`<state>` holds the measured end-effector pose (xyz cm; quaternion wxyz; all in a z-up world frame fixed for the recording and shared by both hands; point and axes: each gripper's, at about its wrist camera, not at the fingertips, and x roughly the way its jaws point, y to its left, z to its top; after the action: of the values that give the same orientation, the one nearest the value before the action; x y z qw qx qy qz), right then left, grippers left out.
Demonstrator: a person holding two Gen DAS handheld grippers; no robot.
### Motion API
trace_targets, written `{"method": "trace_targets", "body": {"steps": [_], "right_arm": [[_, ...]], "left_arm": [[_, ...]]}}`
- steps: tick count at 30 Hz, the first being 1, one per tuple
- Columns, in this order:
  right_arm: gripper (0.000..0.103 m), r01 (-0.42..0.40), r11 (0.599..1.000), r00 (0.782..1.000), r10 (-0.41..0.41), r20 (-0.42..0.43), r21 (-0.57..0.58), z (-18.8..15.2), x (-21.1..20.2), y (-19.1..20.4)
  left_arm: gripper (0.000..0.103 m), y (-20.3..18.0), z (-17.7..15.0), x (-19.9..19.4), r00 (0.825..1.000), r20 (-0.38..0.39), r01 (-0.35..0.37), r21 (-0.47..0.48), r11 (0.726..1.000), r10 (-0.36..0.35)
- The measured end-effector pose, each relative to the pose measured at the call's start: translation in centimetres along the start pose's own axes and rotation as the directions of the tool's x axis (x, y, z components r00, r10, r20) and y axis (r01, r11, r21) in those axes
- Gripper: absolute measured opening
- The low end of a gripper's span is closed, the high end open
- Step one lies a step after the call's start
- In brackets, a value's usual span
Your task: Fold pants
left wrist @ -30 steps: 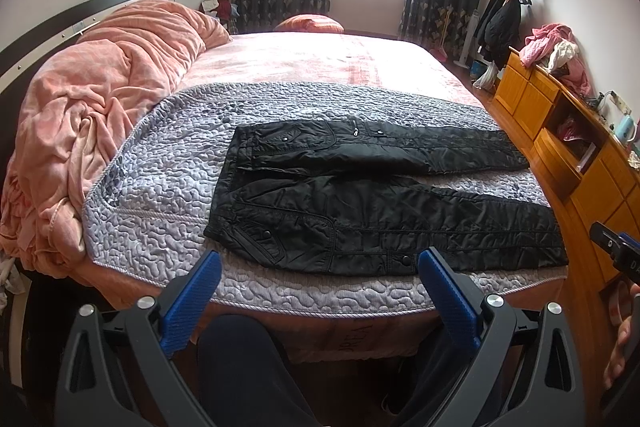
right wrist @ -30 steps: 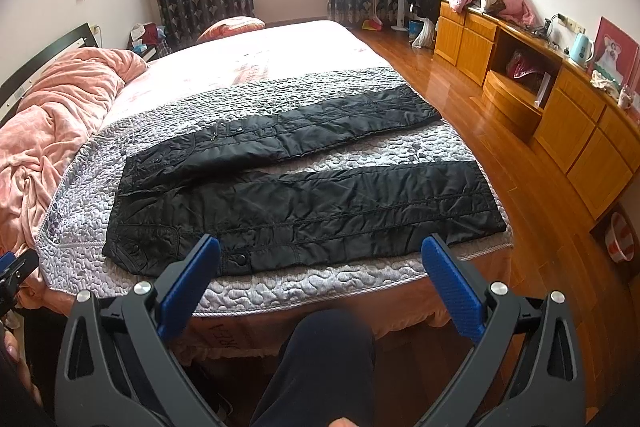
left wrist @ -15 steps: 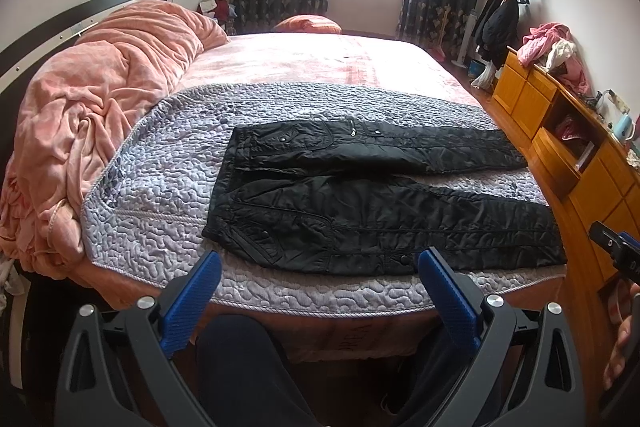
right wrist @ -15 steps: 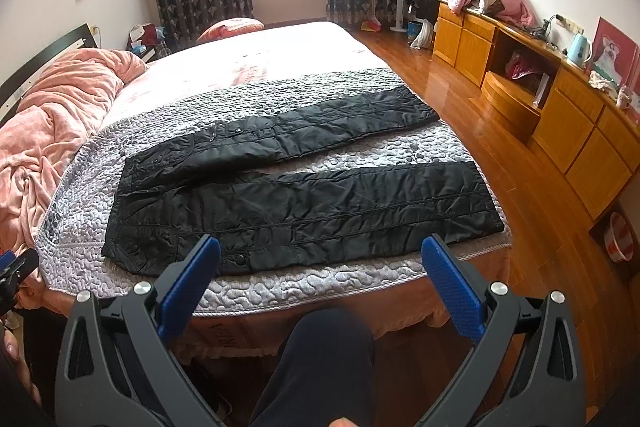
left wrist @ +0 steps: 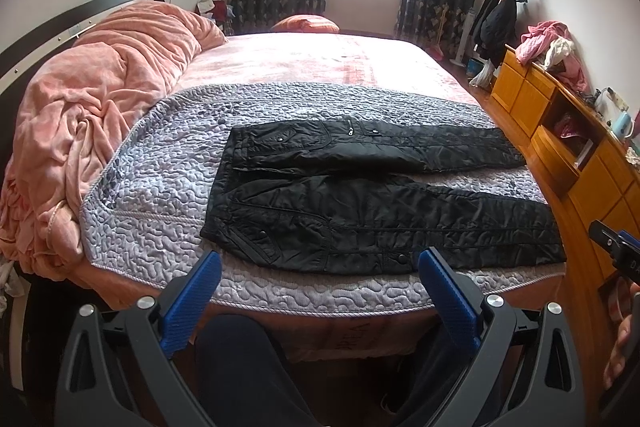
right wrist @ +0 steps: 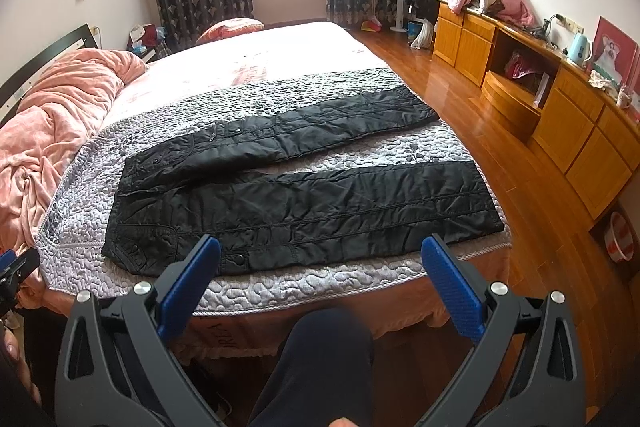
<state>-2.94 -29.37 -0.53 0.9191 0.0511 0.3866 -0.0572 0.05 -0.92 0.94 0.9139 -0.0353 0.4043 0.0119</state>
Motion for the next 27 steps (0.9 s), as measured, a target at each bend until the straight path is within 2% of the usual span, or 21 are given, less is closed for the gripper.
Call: {"method": "trace_targets", "body": {"steps": [22,27], "right_arm": [[0.100,-0.003,1.000,1.000,0.003,-0.011,-0.005,0.0,0.1,0.0],[0.100,-0.005,1.000,1.000,0.005,-0.012,-0.008,0.0,0.6,0.2]], "left_arm": [[0.099,0.7,-0.3,0.4,1.000,-0.005,-0.001,-0.009,1.000,0.000],[0.099,1.0,-0.5,1.2,1.000,-0.016,0.025,-0.001,1.000,-0.025]]}}
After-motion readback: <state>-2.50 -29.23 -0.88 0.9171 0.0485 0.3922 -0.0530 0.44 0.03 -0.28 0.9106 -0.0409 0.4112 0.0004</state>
